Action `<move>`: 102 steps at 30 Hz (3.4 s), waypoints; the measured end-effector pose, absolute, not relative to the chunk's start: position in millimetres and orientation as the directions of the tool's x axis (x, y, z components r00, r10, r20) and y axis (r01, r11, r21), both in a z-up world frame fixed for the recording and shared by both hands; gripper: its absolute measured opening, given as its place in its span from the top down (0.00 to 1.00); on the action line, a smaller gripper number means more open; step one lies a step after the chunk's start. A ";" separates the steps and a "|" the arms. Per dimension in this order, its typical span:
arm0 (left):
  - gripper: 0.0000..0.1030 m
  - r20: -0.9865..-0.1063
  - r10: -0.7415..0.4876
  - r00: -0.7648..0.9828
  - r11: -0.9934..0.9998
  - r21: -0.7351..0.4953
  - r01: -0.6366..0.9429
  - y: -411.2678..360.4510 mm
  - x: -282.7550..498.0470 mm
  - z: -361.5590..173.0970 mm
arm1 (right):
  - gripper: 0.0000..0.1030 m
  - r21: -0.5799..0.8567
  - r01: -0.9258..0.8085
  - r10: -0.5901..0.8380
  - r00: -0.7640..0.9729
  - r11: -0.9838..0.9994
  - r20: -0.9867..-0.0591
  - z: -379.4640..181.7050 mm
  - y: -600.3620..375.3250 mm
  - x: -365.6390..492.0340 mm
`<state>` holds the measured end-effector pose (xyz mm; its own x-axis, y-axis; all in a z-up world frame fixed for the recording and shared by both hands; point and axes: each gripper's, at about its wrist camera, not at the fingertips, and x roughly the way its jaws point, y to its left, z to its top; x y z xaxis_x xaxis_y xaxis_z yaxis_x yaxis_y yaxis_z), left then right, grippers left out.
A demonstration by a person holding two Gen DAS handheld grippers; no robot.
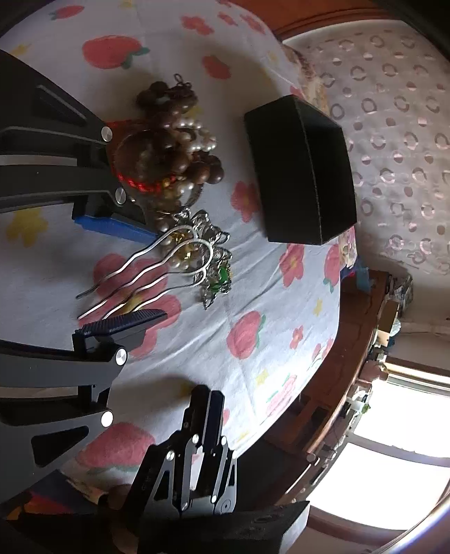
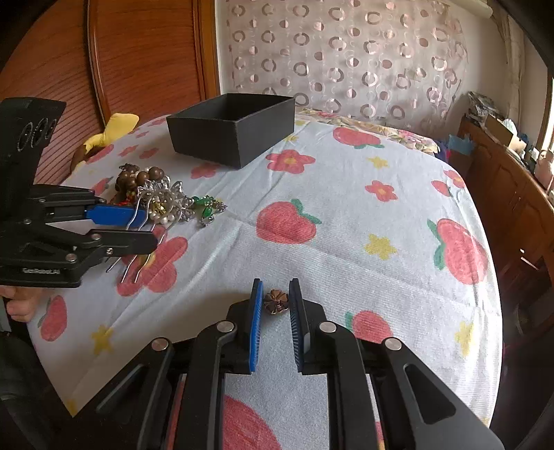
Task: Organize jewelry
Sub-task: 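Grasp the small brown flower ring with the right gripper, then grasp the silver hairpin with the left gripper while the right gripper carries the ring toward the box, then release the ring into the box with the right gripper while the left gripper lowers the hairpin in, then grasp the brown wooden bead bracelet with the left gripper and lift it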
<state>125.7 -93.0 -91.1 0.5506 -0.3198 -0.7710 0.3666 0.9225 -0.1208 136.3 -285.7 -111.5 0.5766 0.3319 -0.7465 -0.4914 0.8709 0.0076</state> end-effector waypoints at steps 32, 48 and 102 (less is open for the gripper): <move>0.99 -0.617 -0.367 0.696 0.923 -0.148 0.355 -47.0 98.4 -43.2 | 0.84 0.036 -0.543 0.424 0.612 0.839 -0.667 -57.2 -272.1 149.5; 0.99 -0.590 -0.322 0.741 0.945 -0.151 0.291 -5.7 113.5 -29.3 | 0.84 0.146 -0.556 0.516 0.598 0.818 -0.614 -26.6 -212.8 228.7; 0.56 -0.616 -0.210 0.759 0.974 -0.062 0.219 -9.6 209.5 -13.8 | 0.78 0.045 -0.582 0.439 0.558 0.812 -0.704 -73.8 -220.3 202.4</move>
